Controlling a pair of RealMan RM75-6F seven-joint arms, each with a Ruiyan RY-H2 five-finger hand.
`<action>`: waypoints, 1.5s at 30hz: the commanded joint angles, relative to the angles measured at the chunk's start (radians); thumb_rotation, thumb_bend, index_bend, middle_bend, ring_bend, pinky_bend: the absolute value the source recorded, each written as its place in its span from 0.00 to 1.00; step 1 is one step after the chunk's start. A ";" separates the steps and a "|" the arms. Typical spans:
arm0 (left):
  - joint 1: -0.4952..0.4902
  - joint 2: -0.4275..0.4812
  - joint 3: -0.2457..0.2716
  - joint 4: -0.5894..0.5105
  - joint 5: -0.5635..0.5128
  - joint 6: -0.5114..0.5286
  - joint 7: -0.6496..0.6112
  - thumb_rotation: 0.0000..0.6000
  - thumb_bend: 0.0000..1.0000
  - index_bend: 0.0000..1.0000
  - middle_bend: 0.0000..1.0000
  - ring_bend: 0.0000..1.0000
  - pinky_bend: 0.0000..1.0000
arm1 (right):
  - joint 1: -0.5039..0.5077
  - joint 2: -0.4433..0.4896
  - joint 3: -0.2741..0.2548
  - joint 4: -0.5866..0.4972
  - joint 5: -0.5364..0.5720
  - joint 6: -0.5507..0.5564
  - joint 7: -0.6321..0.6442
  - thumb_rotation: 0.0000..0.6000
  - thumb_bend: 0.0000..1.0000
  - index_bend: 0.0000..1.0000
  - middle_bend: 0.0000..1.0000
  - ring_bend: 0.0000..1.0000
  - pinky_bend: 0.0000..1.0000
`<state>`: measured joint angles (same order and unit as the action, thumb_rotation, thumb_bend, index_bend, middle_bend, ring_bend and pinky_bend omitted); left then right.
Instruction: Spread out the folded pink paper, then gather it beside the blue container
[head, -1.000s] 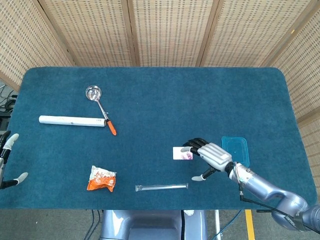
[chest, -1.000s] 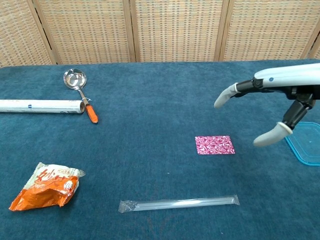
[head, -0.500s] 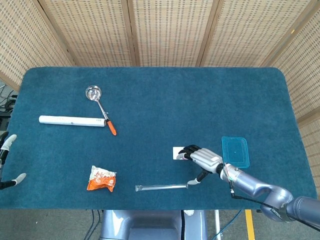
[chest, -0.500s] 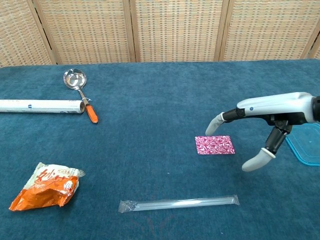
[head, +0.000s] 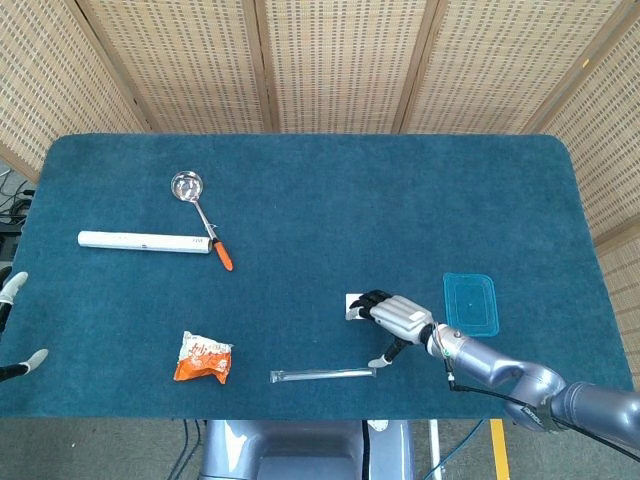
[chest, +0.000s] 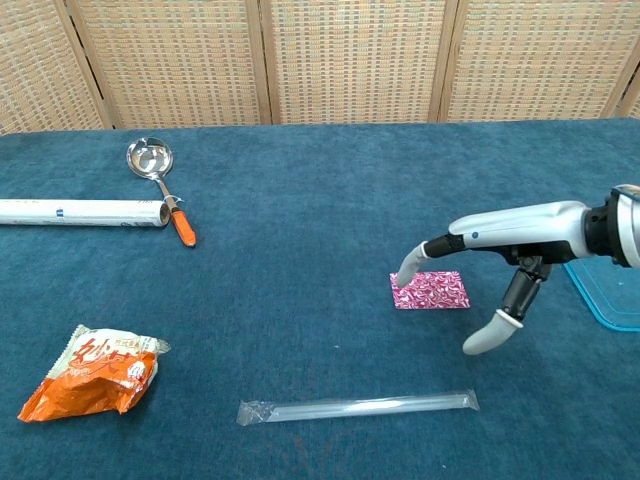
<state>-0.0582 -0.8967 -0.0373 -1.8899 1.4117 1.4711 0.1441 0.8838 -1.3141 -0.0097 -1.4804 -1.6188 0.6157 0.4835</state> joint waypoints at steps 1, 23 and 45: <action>0.001 0.001 0.000 0.003 -0.002 0.001 -0.002 1.00 0.03 0.00 0.00 0.00 0.00 | 0.008 -0.014 -0.002 0.015 0.003 -0.002 -0.017 1.00 0.20 0.19 0.14 0.00 0.00; 0.008 0.002 0.003 0.006 -0.006 0.005 -0.003 1.00 0.03 0.00 0.00 0.00 0.00 | -0.007 -0.118 -0.033 0.171 -0.014 0.096 -0.212 1.00 0.20 0.19 0.14 0.00 0.00; 0.010 -0.001 0.002 0.001 -0.009 0.007 0.007 1.00 0.03 0.00 0.00 0.00 0.00 | -0.011 -0.149 -0.072 0.256 -0.024 0.120 -0.218 1.00 0.20 0.21 0.14 0.00 0.00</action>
<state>-0.0479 -0.8973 -0.0350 -1.8887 1.4029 1.4785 0.1516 0.8733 -1.4628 -0.0813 -1.2250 -1.6431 0.7356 0.2658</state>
